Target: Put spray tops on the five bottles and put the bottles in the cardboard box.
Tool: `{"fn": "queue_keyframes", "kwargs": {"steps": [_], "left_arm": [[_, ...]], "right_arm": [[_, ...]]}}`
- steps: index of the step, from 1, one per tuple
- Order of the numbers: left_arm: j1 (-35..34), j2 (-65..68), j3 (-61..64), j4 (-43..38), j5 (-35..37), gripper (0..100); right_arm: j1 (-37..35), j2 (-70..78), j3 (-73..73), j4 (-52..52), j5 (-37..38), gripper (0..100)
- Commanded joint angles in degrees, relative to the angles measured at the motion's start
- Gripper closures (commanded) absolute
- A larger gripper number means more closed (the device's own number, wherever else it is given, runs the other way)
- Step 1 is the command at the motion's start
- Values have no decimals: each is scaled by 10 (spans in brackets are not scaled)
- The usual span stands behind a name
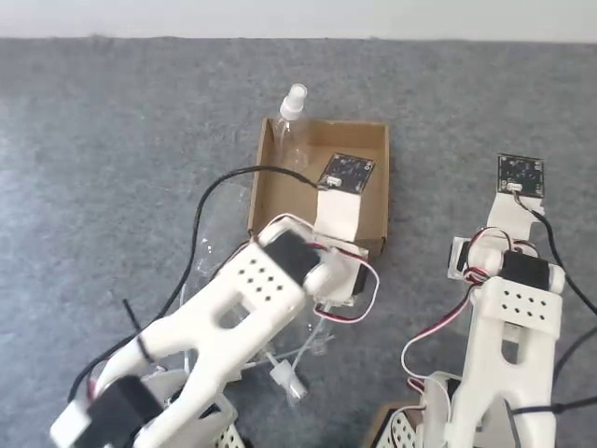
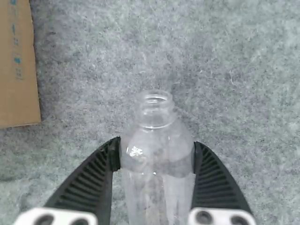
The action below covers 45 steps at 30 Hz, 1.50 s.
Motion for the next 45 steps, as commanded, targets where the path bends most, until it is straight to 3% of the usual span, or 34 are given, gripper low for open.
{"fn": "queue_keyframes", "kwargs": {"steps": [1,10,27,36,45], "left_arm": [[-6,-91,26,-42,-18,988],[-79,-232,102,-97,-18,988],[-85,-449,182,-105,-19,988],[-203,-535,240,-179,-18,988],[-215,-680,291,-194,-18,988]], "right_arm": [[8,-24,-7,-11,-4,898],[7,-24,-7,-11,-4,898],[4,-24,-7,-11,-3,898],[2,-25,-11,-11,-2,898],[-36,-120,26,-11,-2,898]]}}
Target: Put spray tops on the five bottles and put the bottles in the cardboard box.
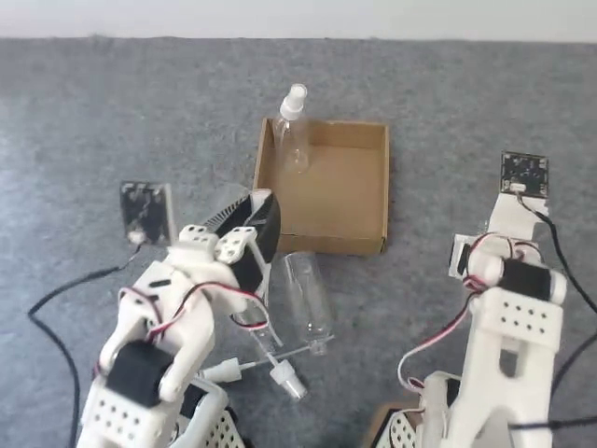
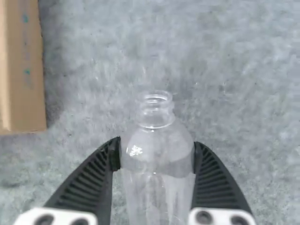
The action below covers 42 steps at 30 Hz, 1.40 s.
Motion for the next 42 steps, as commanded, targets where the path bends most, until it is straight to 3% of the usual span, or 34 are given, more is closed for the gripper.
{"fn": "queue_keyframes", "kwargs": {"steps": [1,7,15,28,35,42], "left_arm": [[-4,-83,11,-19,-4,988],[-13,-146,42,-39,-4,988],[-113,-205,105,-127,-3,988],[-117,-232,108,-130,-3,988],[-117,-232,134,-185,-2,988],[-117,-232,136,-210,-3,988]], "right_arm": [[-43,-86,28,-11,-2,898],[-76,-162,68,-11,-2,898],[-145,-241,115,-11,39,898],[-223,-397,188,-11,40,894],[-255,-506,245,-11,98,894],[-274,-589,287,-10,103,894]]}}
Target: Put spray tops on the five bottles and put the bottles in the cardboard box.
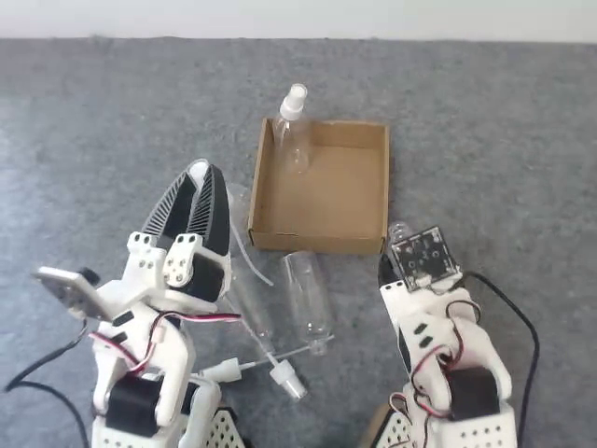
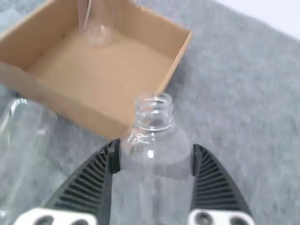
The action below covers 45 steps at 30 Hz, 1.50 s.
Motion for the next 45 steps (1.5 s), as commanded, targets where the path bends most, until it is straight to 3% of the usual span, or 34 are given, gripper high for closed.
{"fn": "queue_keyframes", "kwargs": {"steps": [1,12,17,23,30,35,41,45], "left_arm": [[-3,-5,-9,-36,-3,988],[-1,-3,-4,-226,-3,988],[2,-1,-8,-253,-3,988],[9,0,-8,-309,-4,988],[71,0,-4,-322,-51,988],[73,-1,17,-325,-50,988],[73,-4,43,-325,-52,988],[74,-4,52,-325,-52,988]], "right_arm": [[-17,-24,3,-10,10,894],[-86,-21,6,-71,10,895],[-129,-21,6,-99,7,896],[-131,-21,50,-131,-3,897],[-131,-21,58,-157,-95,894],[-159,-21,78,-208,-55,897],[-205,-21,150,-325,50,898],[-208,-21,157,-337,73,898]]}}
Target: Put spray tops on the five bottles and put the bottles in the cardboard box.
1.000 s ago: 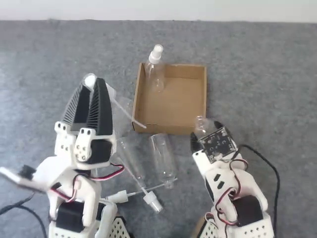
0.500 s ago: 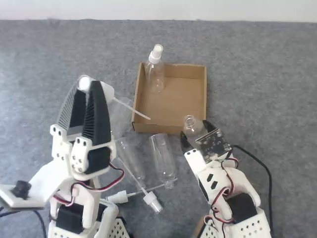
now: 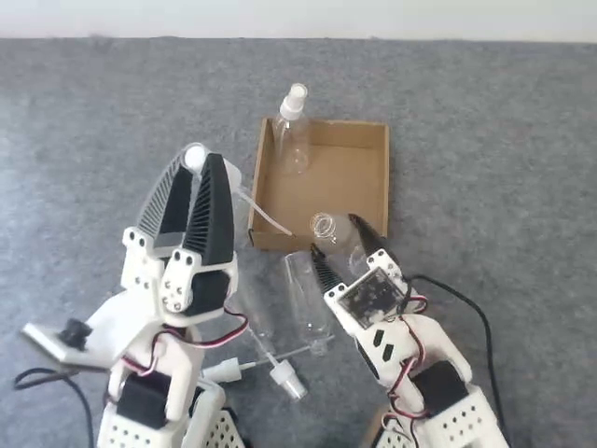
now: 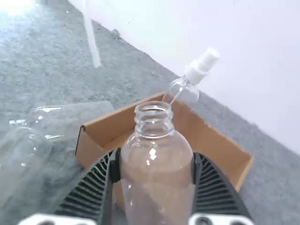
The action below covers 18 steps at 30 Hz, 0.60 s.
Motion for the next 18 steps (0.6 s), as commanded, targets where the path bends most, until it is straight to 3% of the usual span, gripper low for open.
{"fn": "queue_keyframes", "kwargs": {"steps": [1,18], "left_arm": [[4,-4,2,-15,-7,988],[4,-4,0,-16,-8,988]], "right_arm": [[-8,-8,12,-29,29,898],[-13,-8,12,-29,55,898]]}}
